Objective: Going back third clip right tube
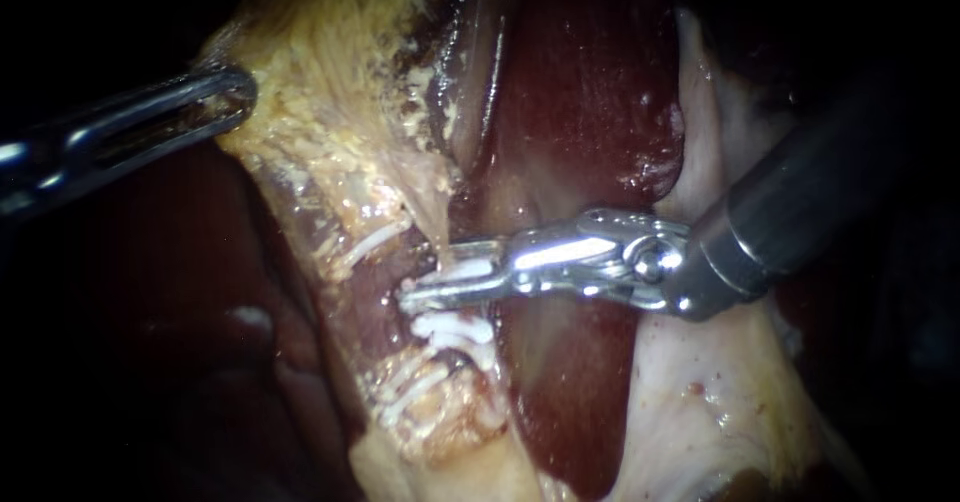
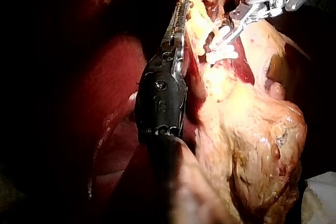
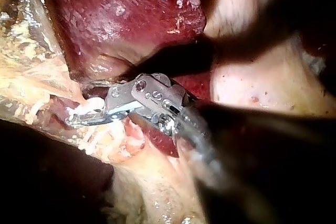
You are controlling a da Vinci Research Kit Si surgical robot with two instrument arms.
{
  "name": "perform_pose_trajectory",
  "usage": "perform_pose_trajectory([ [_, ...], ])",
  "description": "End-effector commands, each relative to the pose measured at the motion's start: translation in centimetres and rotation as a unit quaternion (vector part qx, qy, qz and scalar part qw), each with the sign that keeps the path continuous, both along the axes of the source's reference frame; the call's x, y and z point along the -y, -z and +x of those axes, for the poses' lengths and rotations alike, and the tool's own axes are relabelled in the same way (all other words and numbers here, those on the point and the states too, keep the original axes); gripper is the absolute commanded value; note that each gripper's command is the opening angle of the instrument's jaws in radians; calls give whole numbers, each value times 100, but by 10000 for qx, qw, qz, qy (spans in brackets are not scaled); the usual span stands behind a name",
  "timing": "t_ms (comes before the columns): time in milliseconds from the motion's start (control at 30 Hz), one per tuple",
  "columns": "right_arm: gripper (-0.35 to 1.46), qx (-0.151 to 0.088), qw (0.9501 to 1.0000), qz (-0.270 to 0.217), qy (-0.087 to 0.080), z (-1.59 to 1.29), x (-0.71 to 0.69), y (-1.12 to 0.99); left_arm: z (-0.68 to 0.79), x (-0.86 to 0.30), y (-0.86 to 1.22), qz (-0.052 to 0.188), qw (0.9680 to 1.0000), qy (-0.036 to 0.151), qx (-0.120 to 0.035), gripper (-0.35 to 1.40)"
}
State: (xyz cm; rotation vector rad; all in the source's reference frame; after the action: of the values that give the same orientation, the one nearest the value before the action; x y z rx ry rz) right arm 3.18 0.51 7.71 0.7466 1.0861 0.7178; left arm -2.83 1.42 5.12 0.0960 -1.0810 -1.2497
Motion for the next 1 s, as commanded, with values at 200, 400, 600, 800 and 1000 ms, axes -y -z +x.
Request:
perform_pose_trajectory([
  [200,60,-212,9974,-653,206,-21,1,13,1,0,0,-1,10000,6,-7,-35],
  [400,60,-386,9938,-976,361,-50,-5,34,1,0,0,0,10000,6,-7,-35],
  [600,60,-505,9898,-1244,485,-78,-10,45,1,0,0,0,10000,6,-7,-35],
  [800,60,-651,9807,-1710,690,-102,-17,64,2,0,0,-2,10000,17,-18,-35],
  [1000,60,-845,9688,-2180,823,-118,-26,94,-1,1,-3,-10,10000,23,-23,-35],
])
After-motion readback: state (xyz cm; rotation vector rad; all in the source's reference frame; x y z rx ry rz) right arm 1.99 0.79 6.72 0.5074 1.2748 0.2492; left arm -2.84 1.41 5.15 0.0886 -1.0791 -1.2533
